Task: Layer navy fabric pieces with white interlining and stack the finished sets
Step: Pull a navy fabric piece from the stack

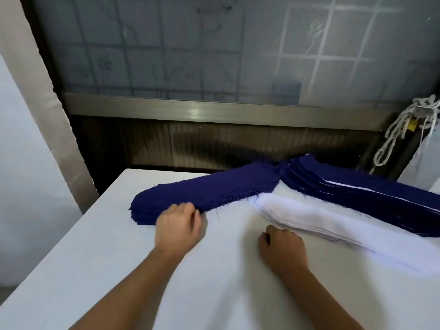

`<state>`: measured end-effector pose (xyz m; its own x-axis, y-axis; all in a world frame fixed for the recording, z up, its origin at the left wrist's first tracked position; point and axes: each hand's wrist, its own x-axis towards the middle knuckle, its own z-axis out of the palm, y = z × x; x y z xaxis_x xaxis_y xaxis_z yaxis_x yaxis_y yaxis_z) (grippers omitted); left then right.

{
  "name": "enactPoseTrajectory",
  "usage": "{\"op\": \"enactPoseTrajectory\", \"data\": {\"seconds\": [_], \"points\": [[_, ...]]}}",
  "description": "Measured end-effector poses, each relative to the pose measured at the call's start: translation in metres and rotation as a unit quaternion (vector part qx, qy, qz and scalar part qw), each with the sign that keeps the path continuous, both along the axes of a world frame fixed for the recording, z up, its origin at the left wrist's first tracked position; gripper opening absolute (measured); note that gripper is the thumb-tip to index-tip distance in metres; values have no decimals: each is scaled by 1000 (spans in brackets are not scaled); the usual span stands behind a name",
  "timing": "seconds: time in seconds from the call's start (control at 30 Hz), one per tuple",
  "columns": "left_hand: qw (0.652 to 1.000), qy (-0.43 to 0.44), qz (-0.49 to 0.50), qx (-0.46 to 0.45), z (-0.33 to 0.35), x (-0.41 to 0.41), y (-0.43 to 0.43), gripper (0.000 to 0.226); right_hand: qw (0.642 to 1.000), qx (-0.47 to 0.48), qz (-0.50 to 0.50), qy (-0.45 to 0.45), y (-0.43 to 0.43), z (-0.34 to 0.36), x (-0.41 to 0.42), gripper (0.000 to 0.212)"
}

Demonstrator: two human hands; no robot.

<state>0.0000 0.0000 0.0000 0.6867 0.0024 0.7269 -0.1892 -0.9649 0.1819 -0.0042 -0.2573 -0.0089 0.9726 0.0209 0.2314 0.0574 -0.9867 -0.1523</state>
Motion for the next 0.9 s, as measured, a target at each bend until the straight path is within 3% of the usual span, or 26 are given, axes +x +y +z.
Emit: {"op": "enactPoseTrajectory", "data": {"seconds": [0.07,0.17,0.23,0.37,0.47,0.57,0.67,0.8,0.9], "points": [[996,5,74,-41,12,8,17,22,1000,4,0,-6,0,0,1,32],[967,138,201,-77,30,28,46,22,1000,19,-2,8,-1,-1,0,32],[943,225,230,-78,36,40,53,25,1000,21,-2,8,-1,-1,0,32],[917,309,248,-33,49,54,54,24,1000,18,-5,13,-1,-2,0,32],[930,292,219,54,50,50,48,23,1000,17,-5,20,-2,-3,-1,32],[957,265,57,99,36,42,43,21,999,24,-6,22,-1,-2,0,32],[952,303,28,-22,33,41,45,14,999,29,0,23,-1,-2,-2,32],[969,215,50,-111,34,36,46,10,999,34,-5,21,-2,1,-4,32],[943,221,76,-235,32,36,49,49,999,30,-8,21,-1,1,-3,31]]}}
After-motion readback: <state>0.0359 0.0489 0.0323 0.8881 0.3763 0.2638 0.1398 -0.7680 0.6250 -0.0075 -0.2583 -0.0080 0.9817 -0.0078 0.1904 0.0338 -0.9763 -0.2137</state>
